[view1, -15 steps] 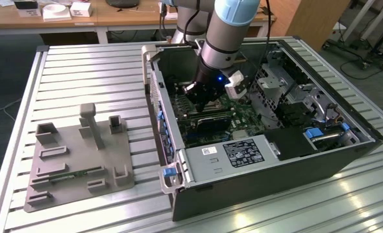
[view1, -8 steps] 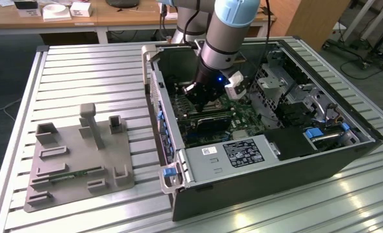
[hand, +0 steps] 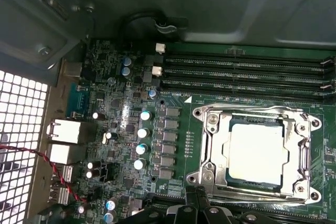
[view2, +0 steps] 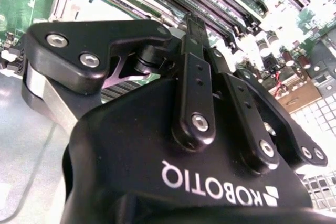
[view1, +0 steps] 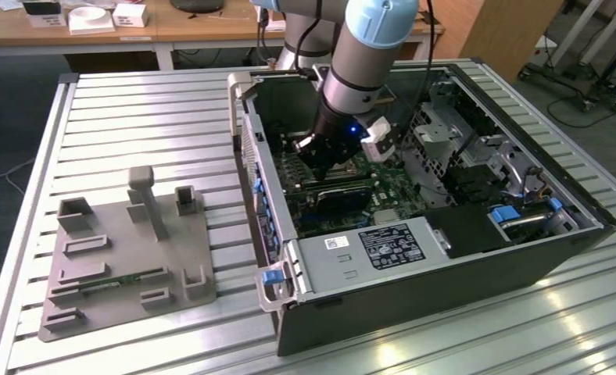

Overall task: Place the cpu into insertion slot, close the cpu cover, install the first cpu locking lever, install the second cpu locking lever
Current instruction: 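Install the second cpu locking lever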

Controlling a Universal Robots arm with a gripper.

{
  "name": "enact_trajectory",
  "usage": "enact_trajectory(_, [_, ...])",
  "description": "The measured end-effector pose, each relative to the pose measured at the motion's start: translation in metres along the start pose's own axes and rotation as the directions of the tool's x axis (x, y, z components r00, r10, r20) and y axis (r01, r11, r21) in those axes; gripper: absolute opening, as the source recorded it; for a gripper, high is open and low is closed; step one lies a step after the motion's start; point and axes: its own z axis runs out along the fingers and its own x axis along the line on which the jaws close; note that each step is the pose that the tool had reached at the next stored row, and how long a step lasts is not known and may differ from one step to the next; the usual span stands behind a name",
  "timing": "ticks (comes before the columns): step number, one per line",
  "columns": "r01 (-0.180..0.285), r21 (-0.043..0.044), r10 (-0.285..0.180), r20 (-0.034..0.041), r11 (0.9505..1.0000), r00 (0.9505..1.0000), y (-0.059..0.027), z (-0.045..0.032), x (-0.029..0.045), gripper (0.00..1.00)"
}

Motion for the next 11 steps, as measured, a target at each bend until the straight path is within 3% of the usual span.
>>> enact_trajectory(5, [0.001,-0.0109,-0.001,0.0013,0.9999,1.0000,0.0000,0.0014,-0.0001,0.10])
enact_trajectory(11, [0.001,-0.0120,-0.001,0.0014,0.9999,1.0000,0.0010,0.0023,-0.0003,0.10])
